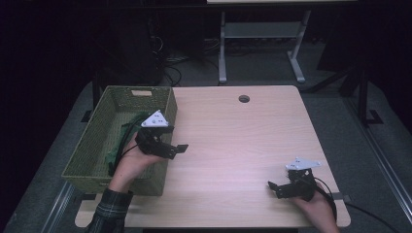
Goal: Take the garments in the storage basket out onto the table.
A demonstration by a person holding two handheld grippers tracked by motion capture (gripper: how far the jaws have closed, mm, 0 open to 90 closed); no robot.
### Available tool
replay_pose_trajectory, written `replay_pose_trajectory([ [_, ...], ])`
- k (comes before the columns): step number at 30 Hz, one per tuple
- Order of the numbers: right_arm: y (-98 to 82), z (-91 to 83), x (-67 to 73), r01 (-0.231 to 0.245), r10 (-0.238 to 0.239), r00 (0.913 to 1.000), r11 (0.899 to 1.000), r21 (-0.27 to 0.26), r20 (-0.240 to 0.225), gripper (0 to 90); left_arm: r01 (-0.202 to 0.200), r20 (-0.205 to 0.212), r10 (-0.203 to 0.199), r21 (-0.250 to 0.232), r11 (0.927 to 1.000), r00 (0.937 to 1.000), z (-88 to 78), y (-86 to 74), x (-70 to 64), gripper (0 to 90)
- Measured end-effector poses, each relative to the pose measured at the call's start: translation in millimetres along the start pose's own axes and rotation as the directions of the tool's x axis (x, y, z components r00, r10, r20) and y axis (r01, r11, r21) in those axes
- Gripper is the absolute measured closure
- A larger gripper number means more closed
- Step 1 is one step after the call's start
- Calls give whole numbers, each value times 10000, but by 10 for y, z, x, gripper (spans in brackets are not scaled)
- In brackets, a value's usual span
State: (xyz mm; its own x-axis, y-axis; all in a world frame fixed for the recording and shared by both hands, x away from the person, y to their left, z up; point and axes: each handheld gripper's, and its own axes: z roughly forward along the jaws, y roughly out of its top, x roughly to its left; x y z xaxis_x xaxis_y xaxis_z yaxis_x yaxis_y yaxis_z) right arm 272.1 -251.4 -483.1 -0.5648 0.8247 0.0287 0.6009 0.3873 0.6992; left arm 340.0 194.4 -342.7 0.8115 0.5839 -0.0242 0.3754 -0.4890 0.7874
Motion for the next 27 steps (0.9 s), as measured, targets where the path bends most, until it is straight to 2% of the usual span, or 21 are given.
replay_pose_trajectory([
  [8,0,1,1,-20,20,10000,10000,-8,4,3,35,-190,-32,149,9999,9998,-101,-60,91,143],
  [10,0,0,1,-18,18,10000,10000,-7,1,3,199,-233,-196,121,9997,9995,-130,-86,123,143],
  [15,0,1,2,-23,23,10000,10000,-11,1,3,294,-465,-284,205,9994,9985,-204,-130,197,144],
  [22,0,1,1,-20,20,10000,10000,-5,0,3,486,-586,-471,247,9985,9972,-315,-184,285,145],
  [27,0,1,1,-18,18,10000,10000,-4,1,3,701,-752,-694,67,9975,9947,-372,-222,344,147],
])
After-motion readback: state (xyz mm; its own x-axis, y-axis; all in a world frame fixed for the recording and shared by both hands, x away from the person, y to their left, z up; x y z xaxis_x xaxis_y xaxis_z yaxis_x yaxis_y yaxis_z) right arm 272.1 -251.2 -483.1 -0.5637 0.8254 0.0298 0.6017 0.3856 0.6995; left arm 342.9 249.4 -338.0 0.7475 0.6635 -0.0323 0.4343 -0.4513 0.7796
